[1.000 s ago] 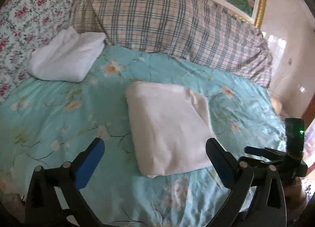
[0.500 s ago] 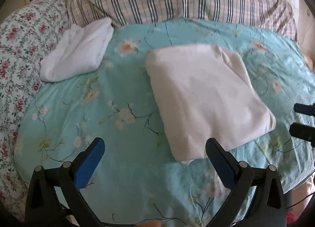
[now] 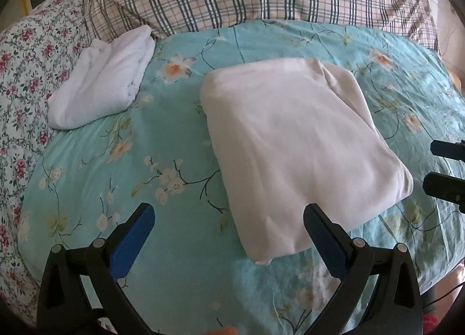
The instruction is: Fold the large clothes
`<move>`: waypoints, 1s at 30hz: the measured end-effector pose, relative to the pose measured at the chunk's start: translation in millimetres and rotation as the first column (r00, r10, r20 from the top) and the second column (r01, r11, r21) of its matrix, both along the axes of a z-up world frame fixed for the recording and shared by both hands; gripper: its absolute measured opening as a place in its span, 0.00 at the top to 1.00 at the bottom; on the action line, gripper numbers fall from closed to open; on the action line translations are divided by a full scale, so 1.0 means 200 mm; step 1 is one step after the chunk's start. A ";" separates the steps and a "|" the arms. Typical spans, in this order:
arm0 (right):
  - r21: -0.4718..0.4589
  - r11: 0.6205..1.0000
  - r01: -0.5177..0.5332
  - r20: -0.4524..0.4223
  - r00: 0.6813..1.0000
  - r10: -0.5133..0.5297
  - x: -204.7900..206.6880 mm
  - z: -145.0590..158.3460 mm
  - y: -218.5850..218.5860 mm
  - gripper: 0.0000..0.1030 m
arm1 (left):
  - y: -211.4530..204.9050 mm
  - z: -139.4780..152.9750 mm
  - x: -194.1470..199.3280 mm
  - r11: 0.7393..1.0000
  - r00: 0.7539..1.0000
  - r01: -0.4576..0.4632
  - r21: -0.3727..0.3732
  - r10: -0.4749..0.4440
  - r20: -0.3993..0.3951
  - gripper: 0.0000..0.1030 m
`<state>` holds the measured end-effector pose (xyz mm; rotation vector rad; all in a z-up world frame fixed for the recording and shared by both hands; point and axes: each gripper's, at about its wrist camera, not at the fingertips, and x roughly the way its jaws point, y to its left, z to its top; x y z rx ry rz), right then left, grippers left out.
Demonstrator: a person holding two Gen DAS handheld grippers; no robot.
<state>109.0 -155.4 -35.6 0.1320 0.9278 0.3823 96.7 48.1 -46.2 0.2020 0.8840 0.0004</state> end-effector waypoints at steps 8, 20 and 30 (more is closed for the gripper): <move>-0.003 1.000 -0.005 0.005 1.000 0.005 0.02 0.01 0.01 0.00 | 0.00 0.03 0.01 1.000 1.000 -0.001 -0.010 0.001 0.021 0.01; 0.003 1.000 -0.008 0.035 0.999 0.008 -0.05 0.08 0.02 0.00 | 0.00 0.10 -0.07 0.999 0.999 0.005 -0.034 -0.003 0.045 0.01; 0.003 1.000 -0.012 0.049 0.999 0.012 -0.12 0.11 0.03 0.00 | 0.00 0.12 -0.13 0.999 0.998 0.008 -0.033 -0.006 0.060 0.01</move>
